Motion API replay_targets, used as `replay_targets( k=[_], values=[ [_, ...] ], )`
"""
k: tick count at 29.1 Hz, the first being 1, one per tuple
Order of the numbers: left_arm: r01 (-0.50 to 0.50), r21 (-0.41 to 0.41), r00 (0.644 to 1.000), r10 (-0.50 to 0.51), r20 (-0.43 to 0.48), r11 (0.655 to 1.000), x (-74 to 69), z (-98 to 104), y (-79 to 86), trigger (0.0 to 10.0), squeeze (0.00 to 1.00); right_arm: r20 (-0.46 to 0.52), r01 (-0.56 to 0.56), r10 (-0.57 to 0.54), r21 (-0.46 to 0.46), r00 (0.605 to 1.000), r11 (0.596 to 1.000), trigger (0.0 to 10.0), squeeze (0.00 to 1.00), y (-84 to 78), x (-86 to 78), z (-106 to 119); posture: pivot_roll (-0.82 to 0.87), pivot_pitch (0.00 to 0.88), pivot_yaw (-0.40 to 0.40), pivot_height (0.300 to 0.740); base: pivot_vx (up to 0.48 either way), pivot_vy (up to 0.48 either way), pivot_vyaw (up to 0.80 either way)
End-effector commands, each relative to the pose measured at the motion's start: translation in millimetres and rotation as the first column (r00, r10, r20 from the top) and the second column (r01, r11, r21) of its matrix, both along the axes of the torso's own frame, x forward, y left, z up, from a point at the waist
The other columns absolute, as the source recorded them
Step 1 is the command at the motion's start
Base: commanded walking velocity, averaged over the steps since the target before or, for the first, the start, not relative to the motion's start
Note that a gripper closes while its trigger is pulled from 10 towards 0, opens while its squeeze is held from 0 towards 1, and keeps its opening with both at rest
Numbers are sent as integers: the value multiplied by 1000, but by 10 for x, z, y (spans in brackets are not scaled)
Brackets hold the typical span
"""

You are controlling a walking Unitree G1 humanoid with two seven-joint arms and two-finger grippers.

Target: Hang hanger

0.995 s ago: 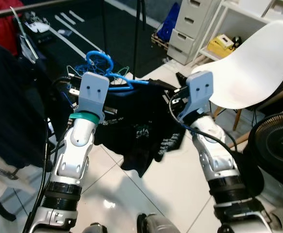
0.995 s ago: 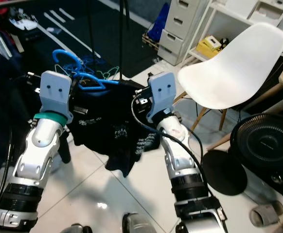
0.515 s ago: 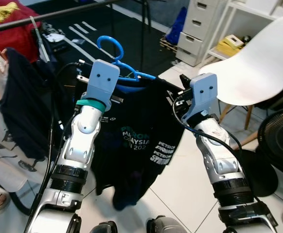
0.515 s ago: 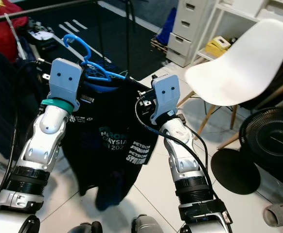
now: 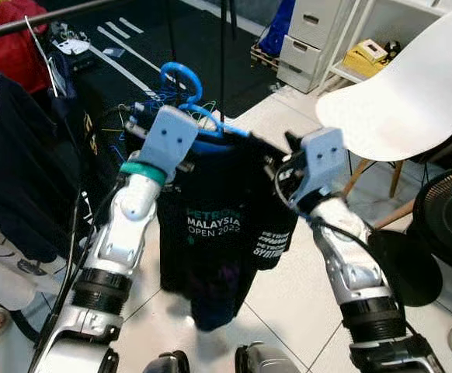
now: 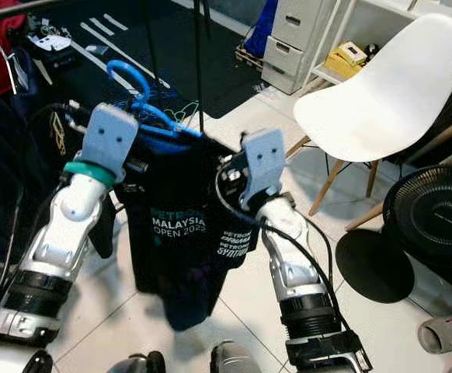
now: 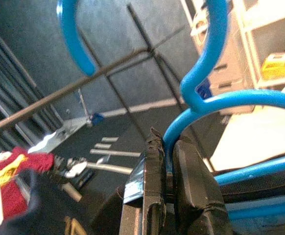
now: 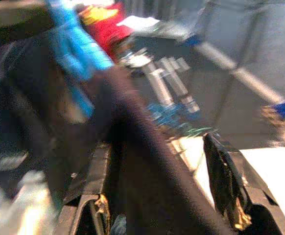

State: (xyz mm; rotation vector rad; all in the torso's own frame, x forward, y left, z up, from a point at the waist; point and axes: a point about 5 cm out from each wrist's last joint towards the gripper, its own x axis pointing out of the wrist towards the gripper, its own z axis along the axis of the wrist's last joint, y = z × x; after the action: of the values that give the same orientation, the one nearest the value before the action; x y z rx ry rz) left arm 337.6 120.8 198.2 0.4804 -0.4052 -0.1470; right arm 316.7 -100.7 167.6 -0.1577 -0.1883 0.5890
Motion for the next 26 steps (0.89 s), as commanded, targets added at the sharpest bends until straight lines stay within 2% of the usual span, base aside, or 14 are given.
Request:
replay_targets(
  k=[1,3,4,5,6,9,10,11,12,20,21,22,23,26],
  values=[
    [179,59,983,-180,22,982,-112,-24,-403,10000,0,29,-192,194,-47,981,980,10000,0,331,-110,94,-153,0,26,740,0,0,0],
    [180,55,983,-181,22,982,-114,-31,-411,10000,0,26,-175,178,-73,984,982,10000,0,304,-103,85,-153,0,26,740,0,0,0],
    [177,50,984,-178,23,983,-112,-32,-413,10000,0,28,-130,133,-77,991,988,10000,1000,240,-77,84,-156,0,20,740,0,0,0],
    [177,50,984,-178,23,983,-112,-32,-413,10000,0,28,-130,133,-77,991,988,10000,1000,240,-77,84,-156,0,20,740,0,0,0],
    [172,41,985,-173,22,984,-106,-35,-409,10000,0,33,-67,69,-63,997,996,10000,1000,165,-52,91,-158,0,20,740,0,0,0],
    [172,41,985,-173,22,984,-106,-35,-409,10000,0,33,-67,69,-63,997,996,10000,1000,165,-52,91,-158,0,20,740,0,0,0],
    [163,25,986,-164,15,986,-90,-41,-394,10000,0,38,61,-60,-18,997,998,10000,1000,15,-57,101,-167,3,26,740,0,0,0],
    [163,25,986,-164,15,986,-90,-41,-394,10000,0,38,61,-60,-18,997,998,10000,1000,15,-57,101,-167,3,26,740,0,0,0],
    [162,22,987,-162,12,987,-83,-46,-389,10000,0,34,114,-114,6,993,994,10000,0,-41,-89,99,-169,10,30,740,0,0,0],
    [160,23,987,-160,10,987,-68,-52,-387,10000,0,8,156,-157,56,988,986,10000,0,-80,-193,65,-174,22,38,740,0,0,0],
    [150,15,989,-150,9,989,-43,-42,-387,10000,0,1,96,-96,78,995,992,10000,0,-42,-315,41,-174,30,44,740,0,0,0],
    [150,15,989,-150,9,989,-43,-42,-387,10000,0,1,96,-96,78,995,992,10000,0,-42,-315,41,-174,30,44,740,0,0,0],
    [119,-3,993,-119,-2,993,6,-19,-363,10000,0,-4,24,-24,74,1000,997,10000,0,-8,-444,9,-177,41,53,740,0,0,0],
    [66,-6,998,-66,-15,998,70,-2,-318,10000,0,-5,-61,61,58,998,996,10000,0,27,-563,-7,-176,45,56,740,0,0,0]
  ],
)
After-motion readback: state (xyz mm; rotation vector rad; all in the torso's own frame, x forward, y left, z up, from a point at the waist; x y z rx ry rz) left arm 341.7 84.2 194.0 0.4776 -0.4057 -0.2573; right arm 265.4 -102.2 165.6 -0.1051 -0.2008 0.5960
